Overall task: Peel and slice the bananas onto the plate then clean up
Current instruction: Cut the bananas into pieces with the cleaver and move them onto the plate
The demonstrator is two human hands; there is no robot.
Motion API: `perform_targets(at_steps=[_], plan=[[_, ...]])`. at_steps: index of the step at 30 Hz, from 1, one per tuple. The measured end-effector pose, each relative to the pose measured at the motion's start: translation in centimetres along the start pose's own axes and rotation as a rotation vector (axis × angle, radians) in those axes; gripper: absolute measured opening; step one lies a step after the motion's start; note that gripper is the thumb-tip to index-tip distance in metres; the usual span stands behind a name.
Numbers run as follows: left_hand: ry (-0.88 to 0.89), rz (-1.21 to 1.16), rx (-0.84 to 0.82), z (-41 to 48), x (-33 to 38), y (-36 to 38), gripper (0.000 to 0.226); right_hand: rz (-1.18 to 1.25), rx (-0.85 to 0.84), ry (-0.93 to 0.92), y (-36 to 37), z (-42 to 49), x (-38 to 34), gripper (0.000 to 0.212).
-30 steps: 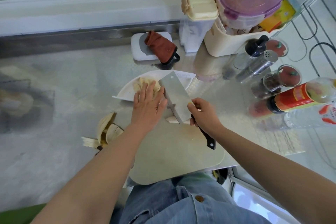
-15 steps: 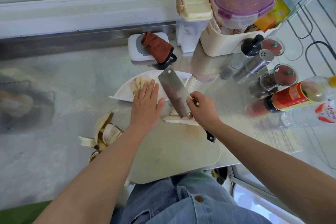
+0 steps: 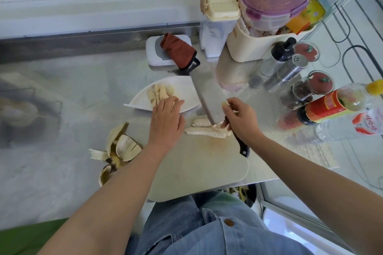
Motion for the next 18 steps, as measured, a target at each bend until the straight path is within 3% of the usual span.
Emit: perform_targets(at_steps=[3, 7, 15, 18], plan=[[0.064, -0.051, -0.021, -0.9, 1.7, 0.8, 0.031, 0.06, 0.042, 0.075, -2.4, -0.5, 2.7, 0.014], [-0.012, -0.111, -0.171, -2.1, 3.1, 2.8, 0.039, 0.03, 0.03, 0.129, -5.2, -1.9, 6.0, 0.011], [-0.04, -0.116, -0.189, -2.2, 5.3, 4.7, 0.062, -0.195, 0.046, 0.114, -9.8, -3.7, 10.0, 0.016], [-0.076, -0.15, -0.193, -1.8, 5.8, 5.2, 0.061, -0.26, 0.053, 0.091, -10.6, -3.0, 10.5, 0.016]])
Point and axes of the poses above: each hand's wrist, its own z-axis towards the middle knuckle, its own y-axis out of the palm, x = y × z, the point moved 2 cm from there along z, towards the middle knuckle, and after that the axes turned 4 degrees about y, right-handed, at the moved point
